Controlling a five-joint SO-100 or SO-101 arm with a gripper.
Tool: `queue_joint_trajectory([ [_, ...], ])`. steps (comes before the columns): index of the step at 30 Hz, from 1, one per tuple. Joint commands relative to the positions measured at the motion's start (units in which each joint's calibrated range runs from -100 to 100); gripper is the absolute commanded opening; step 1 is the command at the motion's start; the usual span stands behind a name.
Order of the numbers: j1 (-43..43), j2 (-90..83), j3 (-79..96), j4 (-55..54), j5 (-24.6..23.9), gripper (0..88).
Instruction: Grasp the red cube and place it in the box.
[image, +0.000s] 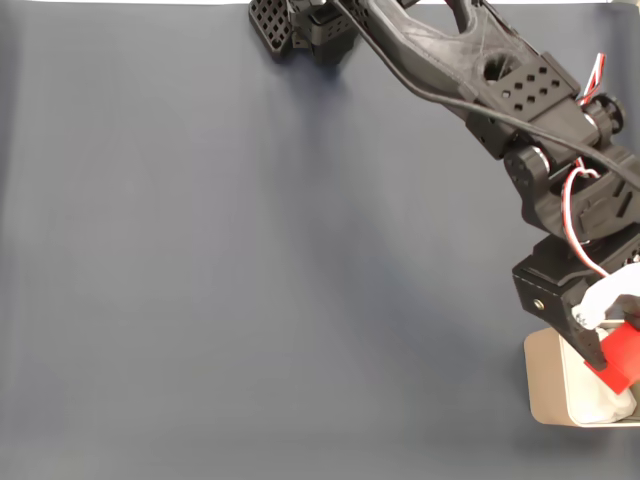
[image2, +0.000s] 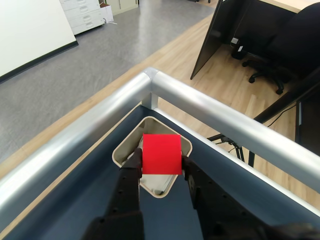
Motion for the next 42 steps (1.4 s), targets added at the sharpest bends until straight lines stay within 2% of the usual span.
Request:
queue_joint_trajectory([
  [1,-0.4,0.3,-3.9,-1.3,0.1,4.7],
  [36,-1.0,6.9,-9.6,-3.4,-0.5,5.0],
  [37,-1.0,6.9,-9.6,-3.5,-0.6,5.8],
  [42,-0.8,6.4,-9.1,-3.3,-2.2,26.6],
])
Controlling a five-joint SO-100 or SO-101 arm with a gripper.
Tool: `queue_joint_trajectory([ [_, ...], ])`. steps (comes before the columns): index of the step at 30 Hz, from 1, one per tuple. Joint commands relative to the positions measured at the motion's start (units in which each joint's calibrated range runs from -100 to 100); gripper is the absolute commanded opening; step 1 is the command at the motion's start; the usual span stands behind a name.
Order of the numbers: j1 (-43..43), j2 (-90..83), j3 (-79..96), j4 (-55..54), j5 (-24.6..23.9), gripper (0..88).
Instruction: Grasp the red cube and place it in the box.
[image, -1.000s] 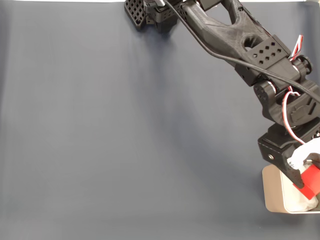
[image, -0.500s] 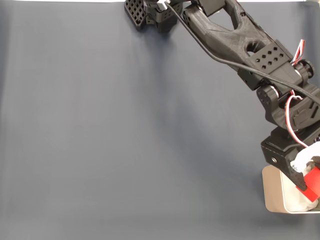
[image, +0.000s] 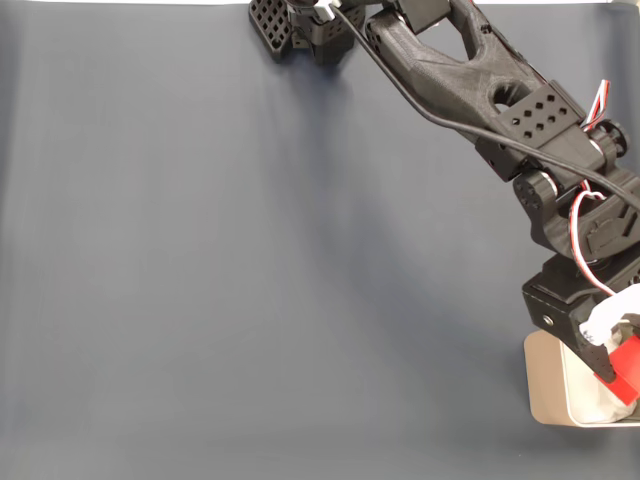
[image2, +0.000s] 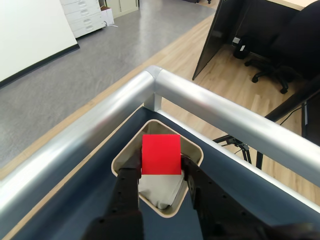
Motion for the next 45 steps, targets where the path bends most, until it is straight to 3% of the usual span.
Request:
queue_joint_trajectory([
  [1,-0.1,-1.2,-2.9,-0.7,-0.9,28.5],
  [9,0.1,-1.5,-3.4,-0.7,-0.7,41.8],
  [37,0.3,-1.4,-3.4,-3.3,-1.3,43.3],
  [39,0.3,-1.7,-3.3,-3.3,-1.3,38.3],
  [44,1.5,-3.7,-1.6,-3.3,-1.0,1.6],
  [45,2.1,-4.6,-0.7,-3.6,-1.2,0.0],
])
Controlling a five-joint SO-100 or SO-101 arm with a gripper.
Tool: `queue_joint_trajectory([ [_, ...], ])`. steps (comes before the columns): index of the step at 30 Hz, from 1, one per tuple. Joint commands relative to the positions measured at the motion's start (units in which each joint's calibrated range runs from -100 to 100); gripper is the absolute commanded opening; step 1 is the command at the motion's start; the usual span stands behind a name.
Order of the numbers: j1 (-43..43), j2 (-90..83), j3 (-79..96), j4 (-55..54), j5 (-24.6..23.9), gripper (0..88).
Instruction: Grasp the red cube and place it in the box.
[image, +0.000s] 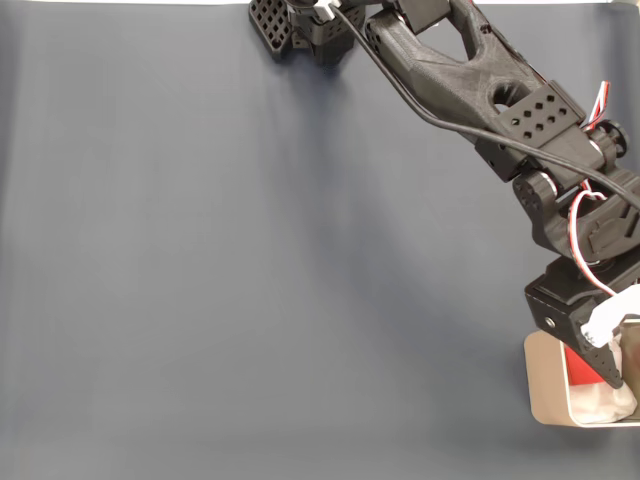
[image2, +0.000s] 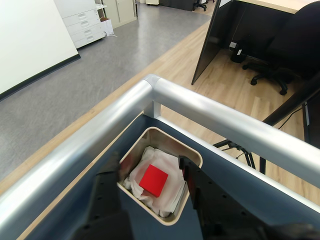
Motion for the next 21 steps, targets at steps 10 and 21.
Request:
queue_joint_trajectory([
  [10,15.2,-20.0,15.6,-4.0,-0.1,0.0],
  [21,23.2,-59.6,63.8,-7.9,-1.2,0.0],
])
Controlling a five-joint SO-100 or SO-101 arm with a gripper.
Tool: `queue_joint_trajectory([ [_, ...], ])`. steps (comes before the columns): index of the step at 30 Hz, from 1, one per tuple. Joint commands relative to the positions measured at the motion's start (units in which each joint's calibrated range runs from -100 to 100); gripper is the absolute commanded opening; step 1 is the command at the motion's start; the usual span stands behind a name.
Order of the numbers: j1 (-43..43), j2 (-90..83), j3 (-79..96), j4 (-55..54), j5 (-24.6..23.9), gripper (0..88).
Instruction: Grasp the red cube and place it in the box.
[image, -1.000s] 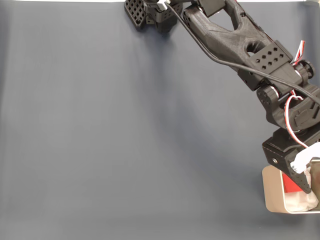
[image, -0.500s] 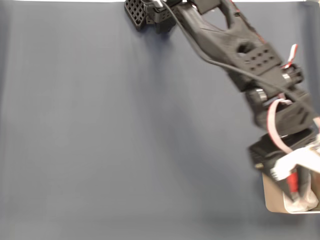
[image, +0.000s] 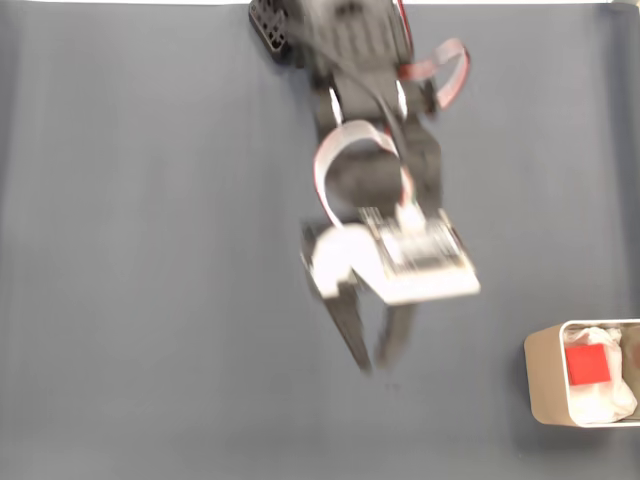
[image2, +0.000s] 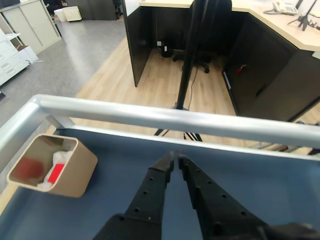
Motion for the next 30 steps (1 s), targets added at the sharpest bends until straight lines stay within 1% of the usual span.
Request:
queue_joint_trajectory([
  [1,1.9,-23.0,22.2,-2.7,-0.4,0.0],
  [10,2.4,-55.2,57.0,-2.3,-0.6,0.0],
  [18,3.8,-77.5,81.1,2.6,-0.7,0.0],
  [23,4.2,-86.2,90.4,12.0,-0.8,0.0],
  [28,3.3,-89.6,90.8,30.4,-2.3,0.0],
  [30,3.4,-89.6,90.8,34.8,-3.5,0.0],
])
